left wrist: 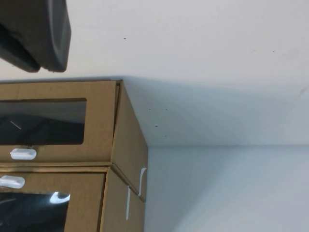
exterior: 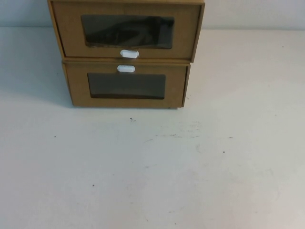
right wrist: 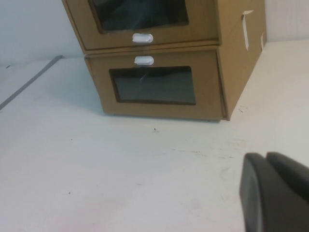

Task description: Close the shoe box

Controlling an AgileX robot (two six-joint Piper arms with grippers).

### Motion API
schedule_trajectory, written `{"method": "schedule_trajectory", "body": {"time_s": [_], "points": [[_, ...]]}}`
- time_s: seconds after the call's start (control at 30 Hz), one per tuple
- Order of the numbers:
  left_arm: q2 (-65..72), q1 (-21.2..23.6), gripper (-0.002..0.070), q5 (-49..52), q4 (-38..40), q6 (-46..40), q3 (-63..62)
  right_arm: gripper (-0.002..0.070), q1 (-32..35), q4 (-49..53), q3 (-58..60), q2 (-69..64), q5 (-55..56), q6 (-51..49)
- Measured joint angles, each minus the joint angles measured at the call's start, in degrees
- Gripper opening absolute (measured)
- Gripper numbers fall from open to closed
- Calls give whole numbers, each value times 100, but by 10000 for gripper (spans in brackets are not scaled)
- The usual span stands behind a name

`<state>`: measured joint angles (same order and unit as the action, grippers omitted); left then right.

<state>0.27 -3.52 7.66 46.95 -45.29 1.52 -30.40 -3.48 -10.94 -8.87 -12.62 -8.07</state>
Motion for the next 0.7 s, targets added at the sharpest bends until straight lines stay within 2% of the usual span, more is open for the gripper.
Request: {"method": "schedule_trajectory", "body": {"time_s": [0.1,0.27,0.5,0.6,0.7], "points": [[0,0,-5,0,0,0,0,-11,0,0,0,0,-11,10],[0,0,-5,0,0,0,0,-11,207,760,77,88,-23,10],[0,0,-5,0,0,0,0,-12,2147,858,950,550,430,10],[0,0,-5,0,0,0,0,-12,2530,765,1188,882,384,10],[0,0,-5,0,0,0,0,-12,2631,753,1245,930,379,10]]}}
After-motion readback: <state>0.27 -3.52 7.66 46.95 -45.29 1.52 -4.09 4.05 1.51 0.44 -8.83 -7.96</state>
